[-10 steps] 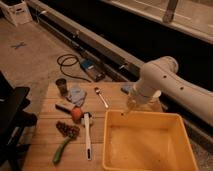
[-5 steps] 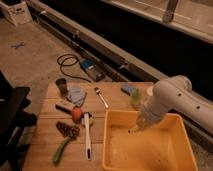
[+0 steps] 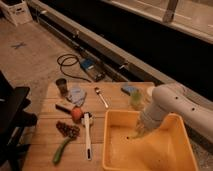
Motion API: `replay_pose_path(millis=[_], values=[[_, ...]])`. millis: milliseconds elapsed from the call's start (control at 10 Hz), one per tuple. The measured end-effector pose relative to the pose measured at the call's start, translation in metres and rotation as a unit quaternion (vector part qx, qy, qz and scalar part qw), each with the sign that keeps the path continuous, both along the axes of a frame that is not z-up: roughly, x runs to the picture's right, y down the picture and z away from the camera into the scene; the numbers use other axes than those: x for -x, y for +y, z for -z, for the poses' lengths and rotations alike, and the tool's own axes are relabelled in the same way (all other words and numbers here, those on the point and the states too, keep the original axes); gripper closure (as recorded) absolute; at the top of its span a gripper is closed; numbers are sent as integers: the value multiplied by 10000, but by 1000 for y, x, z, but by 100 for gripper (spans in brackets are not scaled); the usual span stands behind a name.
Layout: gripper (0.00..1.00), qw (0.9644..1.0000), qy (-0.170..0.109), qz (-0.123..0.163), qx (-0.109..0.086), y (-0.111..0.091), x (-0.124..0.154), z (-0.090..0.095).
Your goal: Place banana in tray
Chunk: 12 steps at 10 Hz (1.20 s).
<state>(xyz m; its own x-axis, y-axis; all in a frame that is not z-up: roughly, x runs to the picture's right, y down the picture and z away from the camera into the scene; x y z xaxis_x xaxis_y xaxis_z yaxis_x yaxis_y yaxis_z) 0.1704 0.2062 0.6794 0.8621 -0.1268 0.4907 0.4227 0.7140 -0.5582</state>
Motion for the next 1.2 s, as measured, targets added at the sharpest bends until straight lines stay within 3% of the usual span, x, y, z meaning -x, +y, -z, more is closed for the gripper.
replay_pose_path(millis=[900, 1000, 1200], values=[[68, 10000, -14, 11, 7, 0, 1, -1], [70, 10000, -14, 10, 6, 0, 1, -1], [88, 9999, -44, 96, -24, -1, 2, -1]])
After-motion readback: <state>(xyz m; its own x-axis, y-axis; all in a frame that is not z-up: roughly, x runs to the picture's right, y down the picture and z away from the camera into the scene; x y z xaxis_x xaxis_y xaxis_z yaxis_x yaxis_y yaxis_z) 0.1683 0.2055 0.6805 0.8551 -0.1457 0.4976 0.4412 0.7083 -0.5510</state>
